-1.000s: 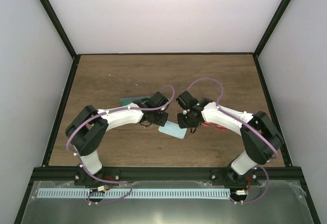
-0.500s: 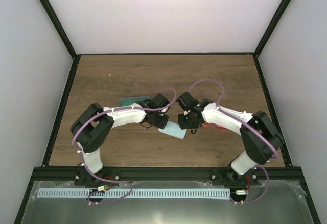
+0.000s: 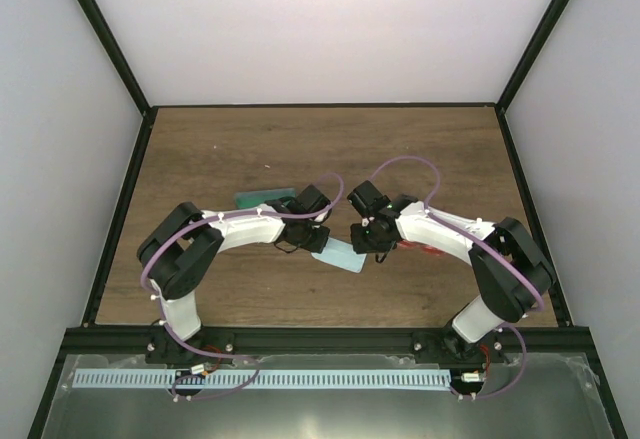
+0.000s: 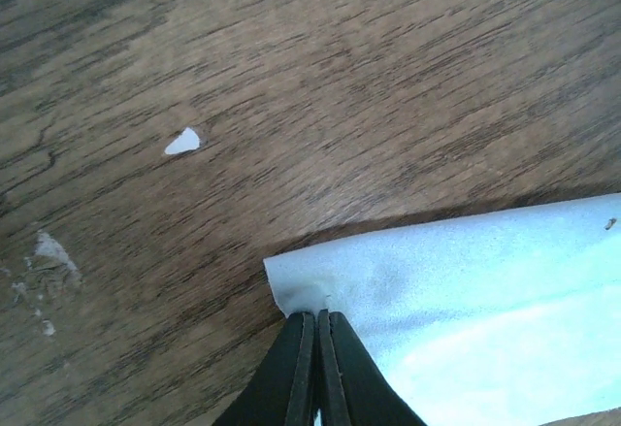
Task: Organize the sunglasses
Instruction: Pick up the glasses cleaning cloth from the center of the board, then place the glasses cleaning cloth in the sunglasses case.
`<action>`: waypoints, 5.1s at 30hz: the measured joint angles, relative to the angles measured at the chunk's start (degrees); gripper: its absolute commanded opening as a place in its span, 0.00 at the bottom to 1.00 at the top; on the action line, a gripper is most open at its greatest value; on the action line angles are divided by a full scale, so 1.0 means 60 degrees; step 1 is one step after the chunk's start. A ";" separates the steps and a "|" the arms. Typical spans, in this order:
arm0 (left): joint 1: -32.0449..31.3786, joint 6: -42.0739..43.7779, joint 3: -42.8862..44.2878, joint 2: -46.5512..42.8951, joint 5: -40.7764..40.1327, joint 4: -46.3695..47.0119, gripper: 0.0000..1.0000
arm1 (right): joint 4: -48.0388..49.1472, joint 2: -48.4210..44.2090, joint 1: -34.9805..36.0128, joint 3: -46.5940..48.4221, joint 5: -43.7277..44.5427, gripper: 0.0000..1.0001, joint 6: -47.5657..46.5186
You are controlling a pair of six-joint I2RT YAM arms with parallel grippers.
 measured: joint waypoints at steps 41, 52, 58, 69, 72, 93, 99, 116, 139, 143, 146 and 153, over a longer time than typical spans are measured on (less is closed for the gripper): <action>-0.0004 -0.1005 0.0193 0.0069 -0.0025 -0.0299 0.04 | 0.0149 0.0914 -0.0226 0.0138 -0.0714 0.01 -0.0157; 0.0015 -0.1045 0.0313 -0.0229 -0.0379 -0.0965 0.04 | -0.0193 0.1198 -0.0233 0.1891 -0.0725 0.01 -0.0605; 0.0229 -0.1049 0.0317 -0.0758 -0.0678 -0.1330 0.04 | -0.0397 0.1679 -0.0233 0.2597 -0.0787 0.01 -0.0820; 0.0732 -0.1045 0.0313 -0.1494 -0.1184 -0.1829 0.04 | -0.0648 0.2463 -0.0233 0.4029 -0.1180 0.01 -0.1308; 0.0907 -0.1035 0.0317 -0.1497 -0.1260 -0.1963 0.04 | -0.0703 0.2681 -0.0233 0.4386 -0.1421 0.01 -0.1417; 0.2794 0.0018 0.0313 -0.1934 -0.1486 -0.2714 0.04 | -0.1155 0.4827 0.0109 0.7118 -0.2565 0.01 -0.1763; 0.3180 0.0277 0.0313 -0.1967 -0.1421 -0.2820 0.04 | -0.1355 0.5446 0.0255 0.8054 -0.2809 0.01 -0.1763; 0.4084 0.1089 0.0117 -0.2095 -0.1231 -0.3078 0.04 | -0.1577 0.6262 0.0495 0.8987 -0.3315 0.01 -0.1581; 0.4688 0.1781 0.0113 -0.1519 -0.0754 -0.2754 0.04 | -0.1770 0.7224 0.0521 0.9661 -0.3140 0.01 -0.1406; 0.4688 0.1803 0.0113 -0.1388 -0.0736 -0.2699 0.04 | -0.1807 0.7224 0.0521 0.9661 -0.2991 0.01 -0.1406; 0.4688 0.1803 0.0113 -0.1319 -0.0743 -0.2670 0.04 | -0.1810 0.7224 0.0521 0.9661 -0.2940 0.03 -0.1410; 0.4699 0.1774 0.0113 -0.1260 -0.0973 -0.2634 0.16 | -0.1810 0.7224 0.0521 0.9661 -0.2896 0.11 -0.1435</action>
